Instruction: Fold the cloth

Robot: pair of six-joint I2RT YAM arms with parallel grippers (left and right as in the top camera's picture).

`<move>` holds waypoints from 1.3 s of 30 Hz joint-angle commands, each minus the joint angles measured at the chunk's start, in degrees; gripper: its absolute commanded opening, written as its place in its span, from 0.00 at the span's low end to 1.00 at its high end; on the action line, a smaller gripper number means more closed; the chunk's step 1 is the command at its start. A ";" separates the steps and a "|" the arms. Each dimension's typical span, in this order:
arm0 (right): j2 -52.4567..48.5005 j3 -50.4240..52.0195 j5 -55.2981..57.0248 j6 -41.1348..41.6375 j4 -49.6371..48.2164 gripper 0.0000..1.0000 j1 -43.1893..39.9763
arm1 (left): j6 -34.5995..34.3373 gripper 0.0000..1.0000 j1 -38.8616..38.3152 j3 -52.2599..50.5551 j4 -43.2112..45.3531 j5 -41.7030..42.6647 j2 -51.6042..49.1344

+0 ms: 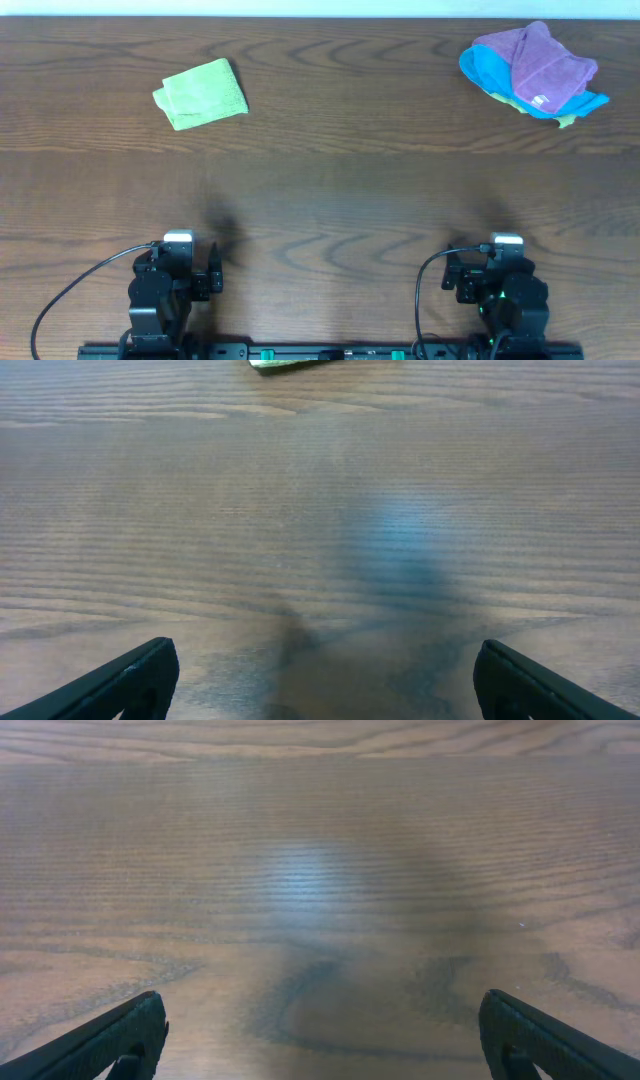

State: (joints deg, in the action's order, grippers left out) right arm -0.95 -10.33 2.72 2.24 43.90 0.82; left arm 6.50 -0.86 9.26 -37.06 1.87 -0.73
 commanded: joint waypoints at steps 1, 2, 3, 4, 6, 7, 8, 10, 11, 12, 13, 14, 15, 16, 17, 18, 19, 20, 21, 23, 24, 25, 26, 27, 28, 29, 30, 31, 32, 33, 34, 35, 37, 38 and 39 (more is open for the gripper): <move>0.66 0.70 -0.39 -1.05 0.02 0.99 -0.79 | 1.22 0.95 0.20 -0.31 -0.39 -0.83 0.52; 0.66 0.70 -0.42 -1.05 0.02 0.99 -0.79 | 1.20 0.95 0.20 -0.31 -0.39 -0.83 0.52; 0.66 0.70 -0.42 -1.05 0.02 0.99 -0.79 | 1.20 0.95 0.20 -0.31 -0.39 -0.83 0.52; 0.66 0.70 -0.42 -1.05 0.02 0.99 -0.79 | 1.22 0.95 0.20 -0.31 -0.39 -0.83 0.52; 0.66 0.70 -0.42 -1.05 0.02 0.99 -0.79 | 1.22 0.95 0.20 -0.31 -0.39 -0.83 0.52; 0.66 0.70 -0.42 -1.05 0.02 0.99 -0.79 | 1.20 0.95 0.20 -0.31 -0.39 -0.83 0.52; 0.66 0.70 -0.42 -1.05 0.02 0.99 -0.79 | 1.20 0.95 0.20 -0.33 -0.39 -0.83 0.52; 0.66 0.70 -0.42 -1.05 0.02 0.99 -0.79 | 1.22 0.95 0.20 -0.33 -0.39 -0.83 0.52; 0.66 0.70 -0.42 -1.05 0.02 0.99 -0.79 | 1.20 0.95 0.20 -0.31 -0.39 -0.83 0.52; 0.66 0.70 -0.42 -1.05 0.02 0.99 -0.79 | 1.22 0.95 0.20 -0.31 -0.39 -0.83 0.52; 0.66 0.70 -0.42 -1.05 0.02 0.99 -0.79 | 1.22 0.95 0.20 -0.31 -0.39 -0.83 0.52; 0.66 0.70 -0.39 -1.05 0.02 0.99 -0.79 | 1.22 0.95 0.20 -0.31 -0.42 -0.83 0.52; 0.66 0.70 -0.42 -1.05 0.02 0.99 -0.79 | 1.22 0.95 0.20 -0.31 -0.39 -0.83 0.52; 0.66 0.70 -0.42 -1.05 0.02 0.99 -0.79 | 1.20 0.96 0.20 -0.31 -0.39 -0.83 0.52; 0.66 0.70 -0.42 -1.05 0.02 0.99 -0.79 | 1.22 0.95 0.20 -0.31 -0.39 -0.83 0.52; 0.66 0.70 -0.42 -1.05 0.02 0.99 -0.79 | 1.20 0.95 0.20 -0.31 -0.39 -0.83 0.52; 0.66 0.70 -0.42 -1.05 0.02 0.99 -0.79 | 1.22 0.95 0.20 -0.31 -0.39 -0.83 0.52; 0.66 0.70 -0.42 -1.05 0.02 0.99 -0.79 | 1.20 0.95 0.20 -0.31 -0.39 -0.83 0.52; 0.66 0.70 -0.42 -1.05 0.02 0.99 -0.79 | 1.22 0.96 0.20 -0.31 -0.39 -0.83 0.52; 0.66 0.70 -0.42 -1.05 0.02 0.99 -0.79 | 1.20 0.95 0.20 -0.31 -0.39 -0.83 0.52; 0.66 0.70 -0.42 -1.05 0.02 0.99 -0.79 | 1.22 0.95 0.20 -0.33 -0.39 -0.83 0.52; 0.66 0.70 -0.42 -1.05 0.02 0.99 -0.79 | 1.20 0.95 0.20 -0.31 -0.39 -0.83 0.52; 0.66 0.70 -0.42 -1.05 0.02 0.99 -0.79 | 1.22 0.95 0.20 -0.31 -0.39 -0.83 0.52; 0.66 0.70 -0.39 -1.05 0.02 0.99 -0.79 | 1.20 0.96 0.20 -0.33 -0.39 -0.83 0.52; 0.66 0.70 -0.42 -1.05 0.02 0.99 -0.79 | 1.22 0.95 0.20 -0.31 -0.39 -0.83 0.52; 0.66 0.70 -0.42 -1.05 0.02 0.99 -0.79 | 1.22 0.95 0.20 -0.33 -0.39 -0.83 0.52; 0.66 0.70 -0.42 -1.05 0.02 0.99 -0.79 | 1.22 0.95 0.20 -0.33 -0.39 -0.83 0.52; 0.66 0.70 -0.42 -1.05 0.02 0.99 -0.79 | 1.22 0.95 0.20 -0.31 -0.39 -0.83 0.52; 0.66 0.70 -0.42 -1.05 0.02 0.99 -0.79 | 1.22 0.95 0.20 -0.31 -0.42 -0.83 0.52; 0.66 0.70 -0.42 -1.05 0.02 0.99 -0.79 | 1.22 0.96 0.20 -0.31 -0.39 -0.83 0.52; 0.66 0.70 -0.39 -1.05 0.02 0.99 -0.81 | 1.22 0.95 0.20 -0.31 -0.39 -0.83 0.52; 0.66 0.70 -0.37 -1.07 0.02 0.99 -0.81 | 1.22 0.95 0.20 -0.31 -0.42 -0.83 0.52; 0.63 0.68 0.02 -1.05 -0.04 0.99 -0.81 | 1.20 0.95 0.20 -0.31 -0.39 -0.83 0.52; 0.57 0.63 -0.07 -0.50 -0.46 0.99 -0.81 | 1.22 0.95 0.20 -0.31 -0.39 -0.83 0.52; 0.26 0.50 0.02 1.07 -0.66 0.99 -0.90 | 1.22 0.95 0.20 -0.31 -0.39 -0.83 0.52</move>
State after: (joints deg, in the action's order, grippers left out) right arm -0.95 -10.33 2.74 2.31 43.75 0.80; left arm 6.50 -0.86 9.26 -37.06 1.87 -0.73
